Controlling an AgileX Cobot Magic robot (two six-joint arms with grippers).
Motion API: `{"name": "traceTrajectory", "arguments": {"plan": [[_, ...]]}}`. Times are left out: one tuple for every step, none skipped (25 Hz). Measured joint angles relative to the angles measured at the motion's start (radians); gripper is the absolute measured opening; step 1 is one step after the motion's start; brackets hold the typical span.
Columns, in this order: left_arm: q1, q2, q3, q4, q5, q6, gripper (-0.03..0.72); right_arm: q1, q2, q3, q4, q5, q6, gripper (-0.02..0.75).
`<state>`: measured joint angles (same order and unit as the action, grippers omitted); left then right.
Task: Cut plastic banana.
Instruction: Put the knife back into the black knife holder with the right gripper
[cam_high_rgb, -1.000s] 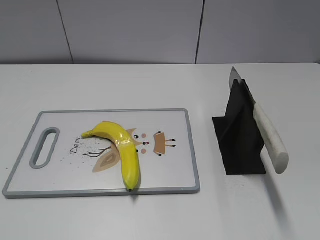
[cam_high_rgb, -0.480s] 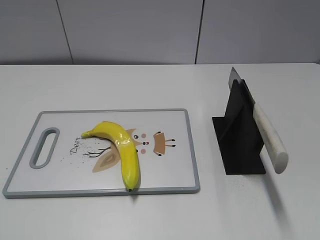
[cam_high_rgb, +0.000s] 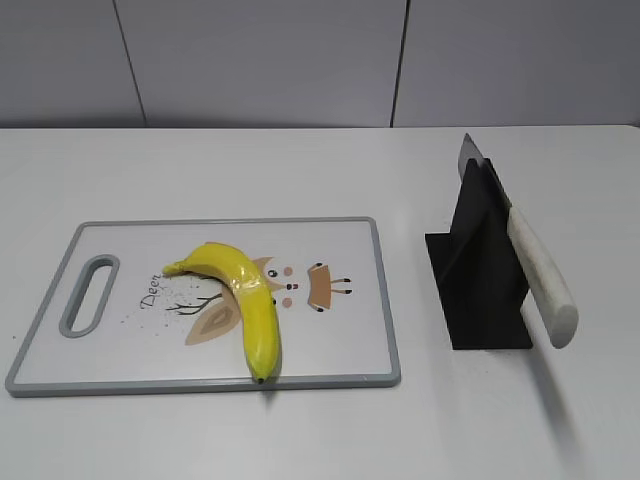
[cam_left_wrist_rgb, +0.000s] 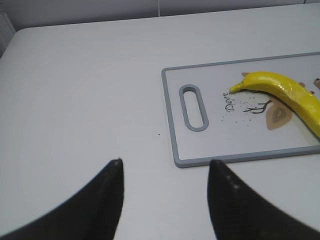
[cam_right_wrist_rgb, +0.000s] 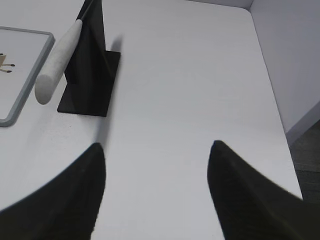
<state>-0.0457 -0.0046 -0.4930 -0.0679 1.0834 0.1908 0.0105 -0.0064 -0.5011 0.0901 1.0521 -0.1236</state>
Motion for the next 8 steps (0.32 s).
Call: {"name": "traceTrajectory", "arguments": {"plan": [[0.0, 0.0, 0.0, 0.0, 0.0, 0.0, 0.521, -0.002, 0.0, 0.0, 0.0, 0.0, 0.0, 0.516], [0.0, 0.0, 0.0, 0.0, 0.0, 0.0, 0.521, -0.002, 0.0, 0.0, 0.0, 0.0, 0.0, 0.516], [0.0, 0.0, 0.0, 0.0, 0.0, 0.0, 0.521, -0.003, 0.0, 0.0, 0.0, 0.0, 0.0, 0.516], [0.0, 0.0, 0.0, 0.0, 0.0, 0.0, 0.521, -0.003, 0.0, 0.0, 0.0, 0.0, 0.0, 0.516], [0.0, 0.0, 0.0, 0.0, 0.0, 0.0, 0.519, -0.003, 0.0, 0.0, 0.0, 0.0, 0.0, 0.515], [0.0, 0.0, 0.0, 0.0, 0.0, 0.0, 0.514, -0.003, 0.0, 0.0, 0.0, 0.0, 0.0, 0.513], [0.0, 0.0, 0.0, 0.0, 0.0, 0.0, 0.508, -0.003, 0.0, 0.0, 0.0, -0.001, 0.0, 0.512], [0.0, 0.0, 0.0, 0.0, 0.0, -0.001, 0.503, -0.003, 0.0, 0.0, 0.0, -0.001, 0.0, 0.511]]}}
